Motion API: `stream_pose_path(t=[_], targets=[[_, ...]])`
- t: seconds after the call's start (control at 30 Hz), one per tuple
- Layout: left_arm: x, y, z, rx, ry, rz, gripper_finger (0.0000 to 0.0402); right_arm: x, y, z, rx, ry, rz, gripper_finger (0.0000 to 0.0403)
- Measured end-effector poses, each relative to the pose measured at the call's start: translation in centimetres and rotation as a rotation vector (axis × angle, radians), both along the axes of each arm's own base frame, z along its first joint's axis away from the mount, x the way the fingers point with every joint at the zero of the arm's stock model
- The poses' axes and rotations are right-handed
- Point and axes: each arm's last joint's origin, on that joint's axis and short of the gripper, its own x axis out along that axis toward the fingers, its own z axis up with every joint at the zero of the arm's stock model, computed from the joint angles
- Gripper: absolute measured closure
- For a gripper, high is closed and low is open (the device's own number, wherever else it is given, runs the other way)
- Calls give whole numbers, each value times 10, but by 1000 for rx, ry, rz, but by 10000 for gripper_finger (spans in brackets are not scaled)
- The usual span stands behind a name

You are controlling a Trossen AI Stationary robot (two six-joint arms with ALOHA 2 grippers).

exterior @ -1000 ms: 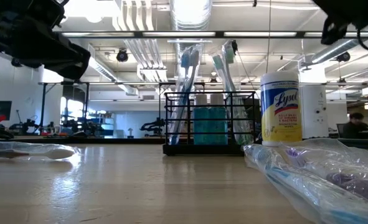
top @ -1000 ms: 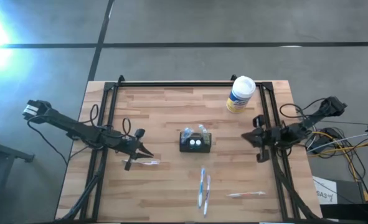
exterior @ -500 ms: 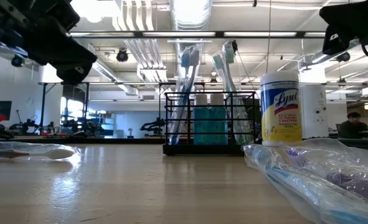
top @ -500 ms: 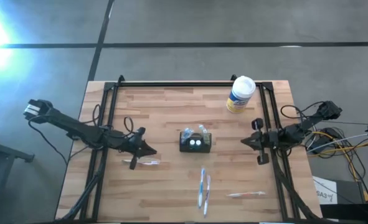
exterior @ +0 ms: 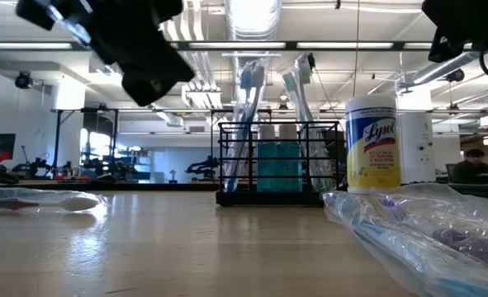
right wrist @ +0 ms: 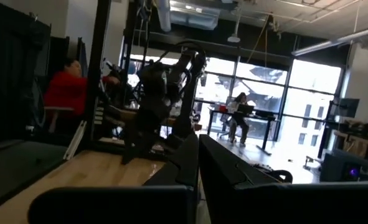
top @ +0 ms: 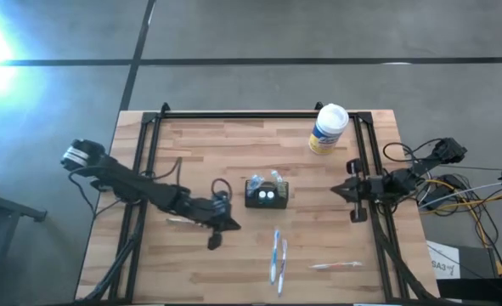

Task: Pick & Place toothbrushing station
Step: Put the blue toothbrush into the wire organizer

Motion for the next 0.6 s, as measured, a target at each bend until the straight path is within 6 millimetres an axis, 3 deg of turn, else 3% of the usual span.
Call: stream_pose_path(t=[0.27, 0.4, 0.6], targets=[[47, -25, -10, -160, 96, 92, 384, 0, -2, 2, 9, -9, -67, 394], [62, -47, -20, -111, 161, 117, 396, 0, -3, 1, 16, -4, -89, 394], [98, -68, -20, -106, 228, 171, 390, 1, -2, -1, 38, 21, -79, 394]])
